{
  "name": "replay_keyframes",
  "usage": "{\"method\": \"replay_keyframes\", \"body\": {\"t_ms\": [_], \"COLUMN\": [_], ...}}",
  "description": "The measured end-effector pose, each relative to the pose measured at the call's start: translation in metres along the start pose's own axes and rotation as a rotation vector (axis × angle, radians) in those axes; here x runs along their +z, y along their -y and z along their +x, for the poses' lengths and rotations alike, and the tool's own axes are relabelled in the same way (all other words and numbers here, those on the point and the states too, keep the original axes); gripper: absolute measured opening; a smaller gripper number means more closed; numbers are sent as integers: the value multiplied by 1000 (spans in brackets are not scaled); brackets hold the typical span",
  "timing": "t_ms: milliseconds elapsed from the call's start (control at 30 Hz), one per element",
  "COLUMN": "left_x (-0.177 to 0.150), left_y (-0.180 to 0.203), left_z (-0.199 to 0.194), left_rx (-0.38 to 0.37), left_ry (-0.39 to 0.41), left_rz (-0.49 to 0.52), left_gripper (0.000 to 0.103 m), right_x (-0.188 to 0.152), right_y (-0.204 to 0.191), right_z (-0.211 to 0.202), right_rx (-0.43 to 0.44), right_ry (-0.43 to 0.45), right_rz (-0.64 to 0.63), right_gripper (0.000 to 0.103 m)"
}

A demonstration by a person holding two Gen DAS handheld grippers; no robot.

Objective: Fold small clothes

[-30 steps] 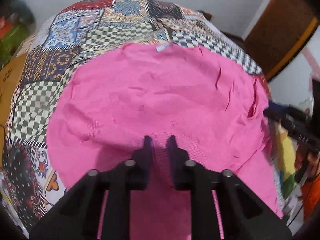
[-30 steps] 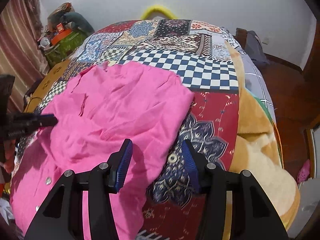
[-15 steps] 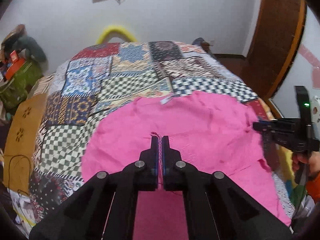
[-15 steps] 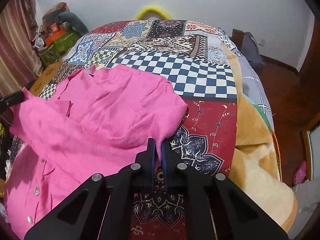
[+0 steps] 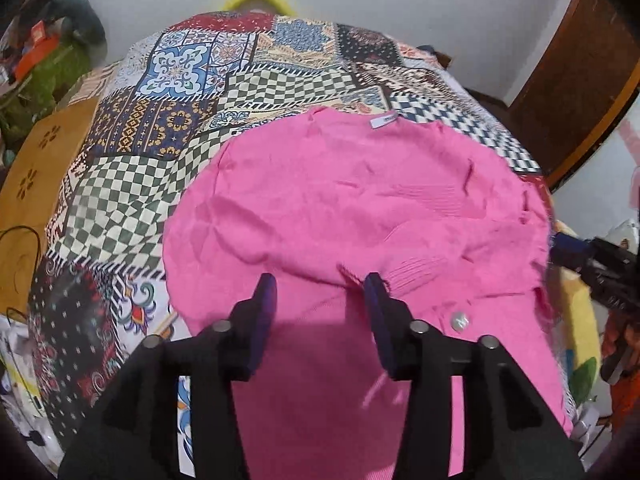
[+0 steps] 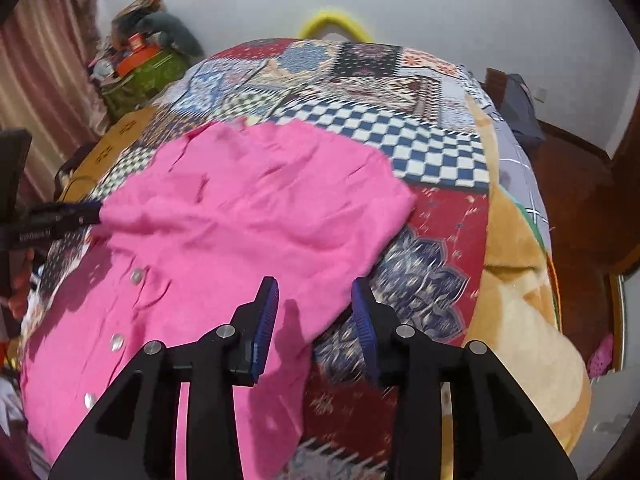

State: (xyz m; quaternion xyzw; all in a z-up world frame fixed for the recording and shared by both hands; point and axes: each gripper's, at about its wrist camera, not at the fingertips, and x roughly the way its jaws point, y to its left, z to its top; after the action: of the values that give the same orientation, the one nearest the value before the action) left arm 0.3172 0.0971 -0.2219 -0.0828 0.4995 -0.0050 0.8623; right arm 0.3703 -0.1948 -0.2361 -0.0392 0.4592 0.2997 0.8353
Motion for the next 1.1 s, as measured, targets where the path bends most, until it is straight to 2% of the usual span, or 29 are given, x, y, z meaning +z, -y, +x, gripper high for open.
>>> {"method": "replay_keyframes", "body": {"t_ms": [167, 400, 533, 733, 800, 833, 900, 967, 1100], "left_x": [-13, -16, -6, 2, -1, -4, -7, -8, -4], "left_y": [9, 3, -1, 15, 25, 30, 35, 43, 50], "left_z": [-1, -19, -21, 8, 18, 23, 23, 15, -5], "left_rx": [-39, -60, -44, -61, -60, -63, -65, -18, 13], "left_ry": [-28, 22, 27, -48, -74, -83, -62, -17, 58], "left_rz": [-2, -40, -29, 31, 63, 75, 91, 133, 191], "left_gripper": [46, 46, 46, 44, 31, 27, 9, 6, 6], "right_x": [-12, -24, -26, -27, -28, -28, -28, -28, -29], "right_y": [-13, -13, -14, -15, -14, -13, -13, -13, -12], "right_z": [9, 30, 30, 32, 32, 32, 32, 31, 31], "right_rx": [12, 24, 26, 41, 48, 51, 53, 54, 59], "right_ry": [-36, -87, -74, -69, -66, -64, -64, -65, -64], "right_rz": [-37, -32, -47, -45, -41, -40, -41, -44, -42], "right_gripper": [34, 34, 34, 34, 34, 34, 34, 34, 30]}}
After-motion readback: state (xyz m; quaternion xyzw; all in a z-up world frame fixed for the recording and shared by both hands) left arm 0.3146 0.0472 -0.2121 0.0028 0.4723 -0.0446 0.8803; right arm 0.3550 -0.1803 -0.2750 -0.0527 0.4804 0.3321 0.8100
